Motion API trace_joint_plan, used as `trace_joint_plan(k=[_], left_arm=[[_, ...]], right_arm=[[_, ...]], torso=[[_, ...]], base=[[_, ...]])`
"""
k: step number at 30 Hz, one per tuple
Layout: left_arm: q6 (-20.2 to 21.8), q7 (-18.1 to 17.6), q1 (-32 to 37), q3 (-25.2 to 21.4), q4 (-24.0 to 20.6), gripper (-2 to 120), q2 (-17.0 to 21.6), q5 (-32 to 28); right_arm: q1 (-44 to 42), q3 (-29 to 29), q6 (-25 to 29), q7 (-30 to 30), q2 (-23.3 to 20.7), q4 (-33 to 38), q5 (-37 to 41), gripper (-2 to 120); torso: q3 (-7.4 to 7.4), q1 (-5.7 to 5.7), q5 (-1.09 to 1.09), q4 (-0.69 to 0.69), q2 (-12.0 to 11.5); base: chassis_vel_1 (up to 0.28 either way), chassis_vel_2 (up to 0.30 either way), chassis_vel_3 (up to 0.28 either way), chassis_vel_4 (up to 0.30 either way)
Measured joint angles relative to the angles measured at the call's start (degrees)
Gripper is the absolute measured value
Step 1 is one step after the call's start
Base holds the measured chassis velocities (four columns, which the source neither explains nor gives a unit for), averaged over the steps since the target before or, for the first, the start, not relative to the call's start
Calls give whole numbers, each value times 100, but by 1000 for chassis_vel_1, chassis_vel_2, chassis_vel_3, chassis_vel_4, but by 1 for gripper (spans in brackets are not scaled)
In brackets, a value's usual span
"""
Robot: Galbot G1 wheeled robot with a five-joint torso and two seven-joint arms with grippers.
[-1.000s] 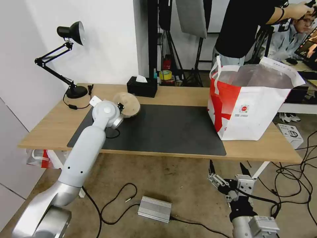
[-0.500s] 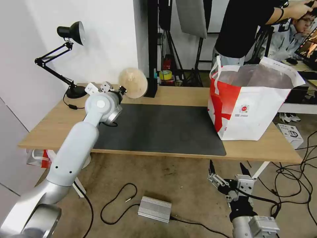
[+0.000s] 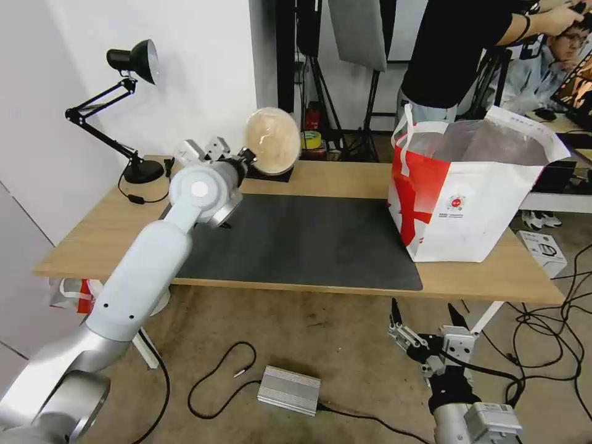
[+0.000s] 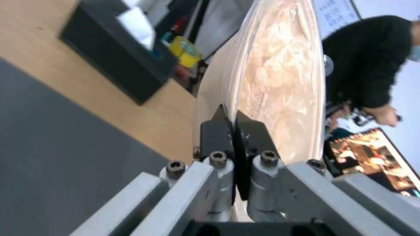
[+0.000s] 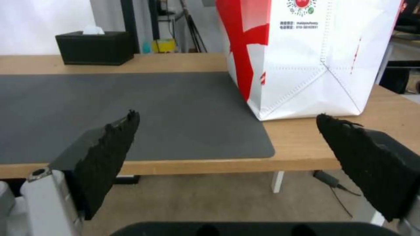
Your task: Pick up the trash from the table and place it into the takeout bag.
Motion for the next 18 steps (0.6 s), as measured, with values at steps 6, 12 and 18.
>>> trace_joint_plan(k=[6, 12, 18], left_arm=[[-170, 210, -253, 329, 178, 0, -252, 116], [-394, 296, -568, 679, 409, 0, -547, 224], [-518, 473, -985, 971, 802, 0, -838, 262]], right_arm=[[0, 0, 0, 0, 0, 0, 0, 100], [0, 0, 0, 0, 0, 0, 0, 100], [0, 0, 0, 0, 0, 0, 0, 100]], torso=[[0, 0, 0, -1, 0], [0, 0, 1, -1, 0], [0, 0, 1, -1, 0]], base=[[0, 0, 0, 0], [0, 0, 0, 0], [0, 0, 0, 0]])
